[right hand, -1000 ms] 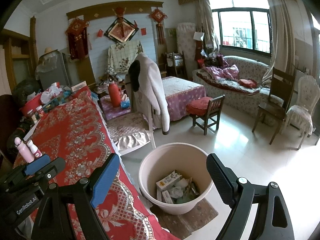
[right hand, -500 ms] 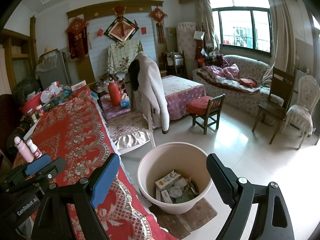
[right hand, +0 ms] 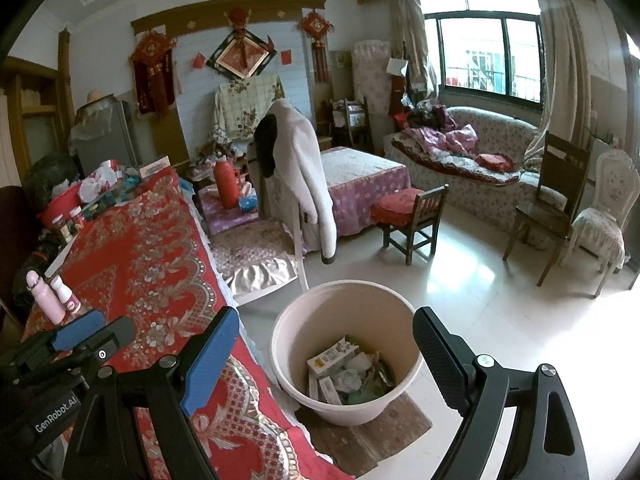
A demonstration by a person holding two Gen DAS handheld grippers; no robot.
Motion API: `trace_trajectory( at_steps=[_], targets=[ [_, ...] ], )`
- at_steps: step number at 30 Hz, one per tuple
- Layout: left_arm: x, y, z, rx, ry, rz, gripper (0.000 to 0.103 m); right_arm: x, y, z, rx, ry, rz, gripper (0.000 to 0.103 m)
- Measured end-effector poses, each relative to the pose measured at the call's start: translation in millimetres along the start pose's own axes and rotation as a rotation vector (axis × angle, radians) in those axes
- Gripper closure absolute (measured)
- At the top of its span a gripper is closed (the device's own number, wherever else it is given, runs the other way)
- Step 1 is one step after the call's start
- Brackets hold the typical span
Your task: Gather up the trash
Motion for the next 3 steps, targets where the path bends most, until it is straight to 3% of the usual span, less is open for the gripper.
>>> trace_trajectory(
  at_steps=[3],
  targets=[
    [0.8,9.5,-1.5,-0.021,0.011,0.004,0.052,6.8,2.4,-7.7,-0.021,0.026,0.010,0.016]
  ],
)
Point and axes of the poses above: each gripper's, at about its wrist camera, not at the fingertips, and x roughly the way its jaws point, y to its left, z to its top, the point moved 8 cm from there along x, roughly the way its jaws point, and after that the axes turned 15 degrees about -z, right-handed, at the moved point
